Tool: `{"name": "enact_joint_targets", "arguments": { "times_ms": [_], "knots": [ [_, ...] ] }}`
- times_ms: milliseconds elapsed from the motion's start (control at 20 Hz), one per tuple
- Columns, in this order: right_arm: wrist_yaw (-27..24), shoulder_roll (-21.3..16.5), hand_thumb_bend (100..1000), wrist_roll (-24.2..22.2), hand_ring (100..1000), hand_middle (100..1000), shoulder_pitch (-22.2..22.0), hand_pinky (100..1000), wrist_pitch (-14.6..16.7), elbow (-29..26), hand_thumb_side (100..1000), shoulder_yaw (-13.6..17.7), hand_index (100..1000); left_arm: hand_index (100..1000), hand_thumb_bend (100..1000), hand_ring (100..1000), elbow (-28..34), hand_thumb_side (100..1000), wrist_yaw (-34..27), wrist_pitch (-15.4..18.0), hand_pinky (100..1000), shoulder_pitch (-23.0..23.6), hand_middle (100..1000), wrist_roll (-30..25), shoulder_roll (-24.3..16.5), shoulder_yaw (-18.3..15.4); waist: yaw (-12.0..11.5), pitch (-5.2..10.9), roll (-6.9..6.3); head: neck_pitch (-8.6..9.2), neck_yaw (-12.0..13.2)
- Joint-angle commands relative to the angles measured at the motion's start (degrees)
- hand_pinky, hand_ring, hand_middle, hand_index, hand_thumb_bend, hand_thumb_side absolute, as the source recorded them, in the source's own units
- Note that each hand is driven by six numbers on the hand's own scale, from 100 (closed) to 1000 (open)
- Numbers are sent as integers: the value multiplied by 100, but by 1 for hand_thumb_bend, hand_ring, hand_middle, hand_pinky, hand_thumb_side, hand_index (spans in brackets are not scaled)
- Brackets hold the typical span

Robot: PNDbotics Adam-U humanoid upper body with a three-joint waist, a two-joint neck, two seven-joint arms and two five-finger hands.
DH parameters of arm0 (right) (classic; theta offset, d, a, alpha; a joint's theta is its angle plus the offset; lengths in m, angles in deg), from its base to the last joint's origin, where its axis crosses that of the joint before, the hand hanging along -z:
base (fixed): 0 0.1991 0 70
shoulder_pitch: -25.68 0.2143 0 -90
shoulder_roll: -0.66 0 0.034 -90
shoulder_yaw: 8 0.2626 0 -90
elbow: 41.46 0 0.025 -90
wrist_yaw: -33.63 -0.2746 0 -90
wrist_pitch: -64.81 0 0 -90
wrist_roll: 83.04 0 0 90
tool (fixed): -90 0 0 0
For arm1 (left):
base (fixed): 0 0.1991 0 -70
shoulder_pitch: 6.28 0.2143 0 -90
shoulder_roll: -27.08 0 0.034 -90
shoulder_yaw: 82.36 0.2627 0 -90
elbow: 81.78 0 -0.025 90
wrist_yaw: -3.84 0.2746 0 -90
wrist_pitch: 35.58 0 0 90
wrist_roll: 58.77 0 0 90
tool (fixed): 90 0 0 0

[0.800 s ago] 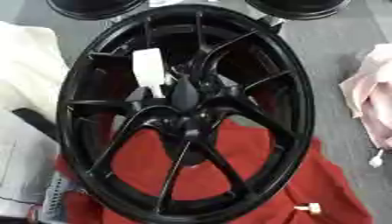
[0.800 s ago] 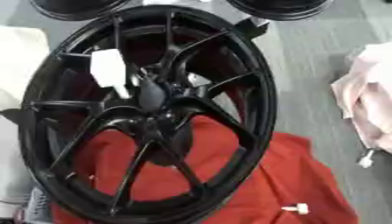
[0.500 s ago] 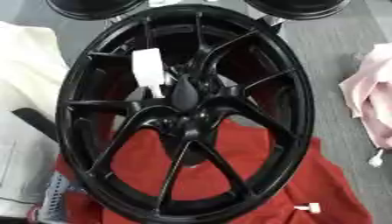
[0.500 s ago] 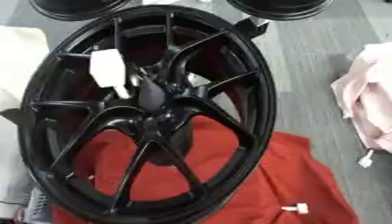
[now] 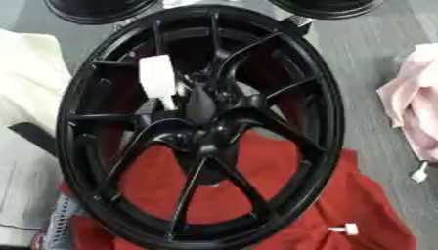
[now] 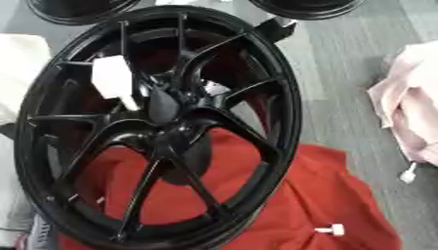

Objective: Pull the pin out of the wheel hub.

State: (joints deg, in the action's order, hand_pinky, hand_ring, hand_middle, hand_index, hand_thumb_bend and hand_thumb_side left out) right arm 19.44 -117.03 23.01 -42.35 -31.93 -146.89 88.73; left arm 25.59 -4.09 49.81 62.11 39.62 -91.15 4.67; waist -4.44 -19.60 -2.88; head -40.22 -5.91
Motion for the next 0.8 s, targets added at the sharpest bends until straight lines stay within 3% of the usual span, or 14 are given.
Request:
{"name": "enact_joint_targets", "arguments": {
  "times_ms": [50,350,800],
  "knots": [
    [51,-246,100,45,709,618,-5,792,0,-121,650,101,691,822,100,790,161,880,252,-87,791,-102,752,-570,-680,-8,-18,131,-14,-11,-44],
    [67,-258,100,77,709,618,-94,792,-5,-136,652,135,691,826,100,791,312,878,597,-130,802,-268,756,-1532,-1260,152,-4,141,-31,-34,-214],
    [108,-206,100,47,709,618,-112,792,12,-190,613,158,687,842,100,806,418,876,1042,-154,826,-1211,777,-3984,-1676,626,51,174,-53,-94,-223]
  ]
}}
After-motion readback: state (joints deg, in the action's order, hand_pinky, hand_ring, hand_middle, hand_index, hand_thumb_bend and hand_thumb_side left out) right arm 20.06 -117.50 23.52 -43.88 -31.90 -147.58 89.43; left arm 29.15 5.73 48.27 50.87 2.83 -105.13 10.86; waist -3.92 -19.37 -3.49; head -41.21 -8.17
